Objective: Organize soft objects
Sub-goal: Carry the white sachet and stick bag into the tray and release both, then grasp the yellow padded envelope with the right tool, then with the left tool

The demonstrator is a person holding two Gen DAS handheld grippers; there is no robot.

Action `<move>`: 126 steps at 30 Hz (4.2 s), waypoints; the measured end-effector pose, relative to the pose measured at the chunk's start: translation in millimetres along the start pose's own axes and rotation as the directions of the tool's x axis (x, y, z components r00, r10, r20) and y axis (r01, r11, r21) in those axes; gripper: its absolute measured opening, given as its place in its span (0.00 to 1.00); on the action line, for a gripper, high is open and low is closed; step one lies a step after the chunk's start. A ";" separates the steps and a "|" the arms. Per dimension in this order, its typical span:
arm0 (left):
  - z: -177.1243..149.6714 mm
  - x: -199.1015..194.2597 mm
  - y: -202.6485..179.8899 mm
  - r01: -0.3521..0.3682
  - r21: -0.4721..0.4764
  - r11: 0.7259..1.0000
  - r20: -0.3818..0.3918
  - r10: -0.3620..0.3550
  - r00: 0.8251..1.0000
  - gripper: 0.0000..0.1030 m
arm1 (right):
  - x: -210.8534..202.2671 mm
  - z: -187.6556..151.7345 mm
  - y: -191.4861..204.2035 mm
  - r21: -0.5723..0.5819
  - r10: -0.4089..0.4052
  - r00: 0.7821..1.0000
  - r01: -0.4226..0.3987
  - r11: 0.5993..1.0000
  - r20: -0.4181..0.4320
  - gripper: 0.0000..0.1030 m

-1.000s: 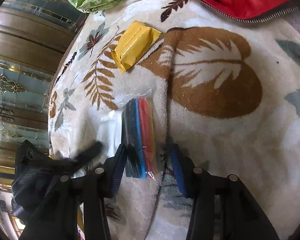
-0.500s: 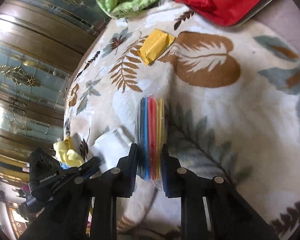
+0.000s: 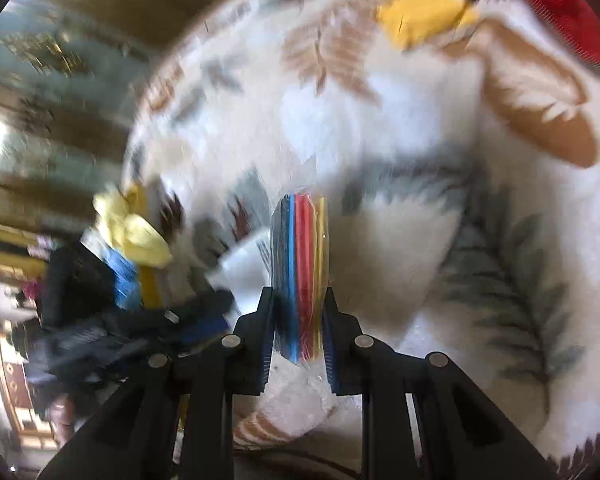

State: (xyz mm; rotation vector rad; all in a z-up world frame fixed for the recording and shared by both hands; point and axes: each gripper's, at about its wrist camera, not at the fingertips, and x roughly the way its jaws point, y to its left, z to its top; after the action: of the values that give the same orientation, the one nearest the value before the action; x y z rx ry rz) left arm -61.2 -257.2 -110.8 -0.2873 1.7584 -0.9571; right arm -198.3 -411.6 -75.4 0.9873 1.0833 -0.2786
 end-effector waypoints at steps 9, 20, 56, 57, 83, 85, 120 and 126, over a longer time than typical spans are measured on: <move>-3.2 12.3 -4.4 0.045 0.000 0.999 0.014 -0.045 0.999 0.10 | 3.4 -4.6 -27.8 0.087 0.138 0.990 -0.139 0.987 0.013 0.20; -35.4 -112.3 14.0 0.136 0.135 0.981 0.114 -0.152 0.982 0.08 | -60.7 -44.1 81.1 -0.139 0.177 0.975 -0.158 0.978 0.136 0.20; -84.1 -178.3 62.3 -0.346 0.248 0.905 0.418 0.222 0.881 0.44 | 7.5 -60.3 193.0 -0.288 0.188 0.960 -0.123 0.950 0.210 0.67; -89.6 -181.8 62.2 -0.358 0.240 0.902 0.448 0.224 0.865 0.44 | 3.5 -63.7 190.7 -0.281 0.200 0.955 -0.134 0.950 0.221 0.67; -139.7 -197.3 42.6 -0.606 0.237 0.759 0.693 0.305 0.653 0.47 | -27.9 -91.1 159.0 -0.186 0.401 0.869 -0.360 0.914 0.289 0.67; -140.4 -200.2 33.2 -0.600 0.244 0.762 0.707 0.283 0.648 0.47 | -34.1 -89.3 155.3 -0.178 0.431 0.859 -0.395 0.901 0.275 0.67; -4.0 -82.6 -41.6 -0.121 0.388 0.914 0.310 -0.006 0.951 0.46 | -36.5 107.7 -57.1 0.309 -0.211 0.927 0.112 0.944 0.309 0.23; -12.9 -80.5 -50.6 -0.086 0.436 0.896 0.247 -0.027 0.969 0.46 | -42.2 23.3 -13.2 0.005 -0.050 0.978 0.050 0.999 0.203 0.20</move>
State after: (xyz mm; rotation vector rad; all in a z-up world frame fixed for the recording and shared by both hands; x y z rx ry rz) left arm -52.4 -235.5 -17.7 -0.0778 1.2695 -1.2144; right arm -212.7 -448.1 -44.5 0.9115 0.9226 -0.4112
